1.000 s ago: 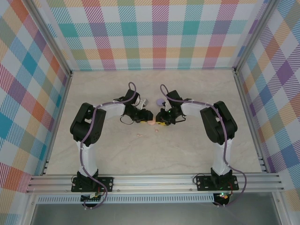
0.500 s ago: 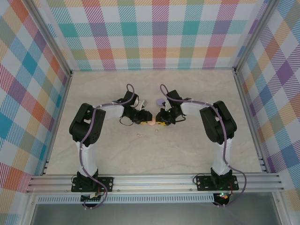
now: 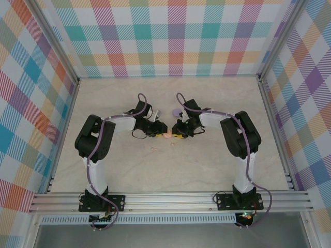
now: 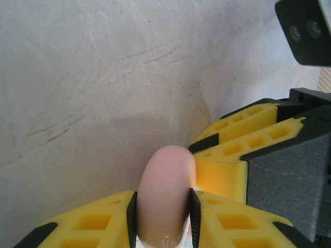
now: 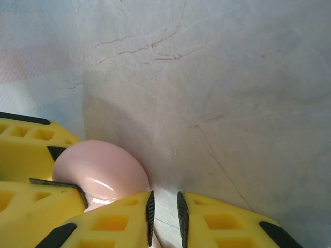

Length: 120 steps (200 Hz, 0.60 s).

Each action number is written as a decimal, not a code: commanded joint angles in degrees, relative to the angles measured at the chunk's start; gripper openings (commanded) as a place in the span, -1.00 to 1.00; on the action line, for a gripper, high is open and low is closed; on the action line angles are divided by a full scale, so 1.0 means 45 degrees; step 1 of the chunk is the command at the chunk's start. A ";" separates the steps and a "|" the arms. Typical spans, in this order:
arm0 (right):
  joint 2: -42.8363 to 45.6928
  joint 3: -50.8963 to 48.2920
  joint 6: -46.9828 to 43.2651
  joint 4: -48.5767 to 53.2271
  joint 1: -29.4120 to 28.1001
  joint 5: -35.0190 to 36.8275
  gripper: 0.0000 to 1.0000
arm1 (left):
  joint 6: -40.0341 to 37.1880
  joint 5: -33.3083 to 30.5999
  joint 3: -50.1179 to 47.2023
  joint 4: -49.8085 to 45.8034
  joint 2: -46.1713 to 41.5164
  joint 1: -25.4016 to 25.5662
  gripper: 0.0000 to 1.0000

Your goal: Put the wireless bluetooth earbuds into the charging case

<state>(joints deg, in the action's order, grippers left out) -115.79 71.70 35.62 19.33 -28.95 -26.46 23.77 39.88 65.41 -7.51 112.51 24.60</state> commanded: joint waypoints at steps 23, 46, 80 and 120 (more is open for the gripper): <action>-0.0339 0.0121 0.0149 -0.0233 -0.0149 0.0171 -0.53 | 0.0512 0.0695 -0.0296 0.0744 -0.0474 0.0021 -0.32; -0.0280 0.0101 0.0152 -0.0251 -0.0149 0.0142 -0.53 | 0.0507 0.0626 -0.0333 0.0733 -0.0415 0.0022 -0.36; 0.0249 -0.0162 0.0130 -0.0295 -0.0092 0.0320 -0.53 | 0.0421 0.0293 -0.0460 0.0620 -0.0690 -0.0004 -0.51; 0.2003 -0.1194 -0.0077 -0.0829 0.0456 0.0159 -0.45 | 0.0072 -0.0159 -0.0850 0.0745 -0.1903 -0.0171 -0.56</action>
<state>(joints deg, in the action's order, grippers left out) -113.08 69.19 35.59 18.06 -28.60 -25.69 25.69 39.90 62.67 -5.63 109.43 24.60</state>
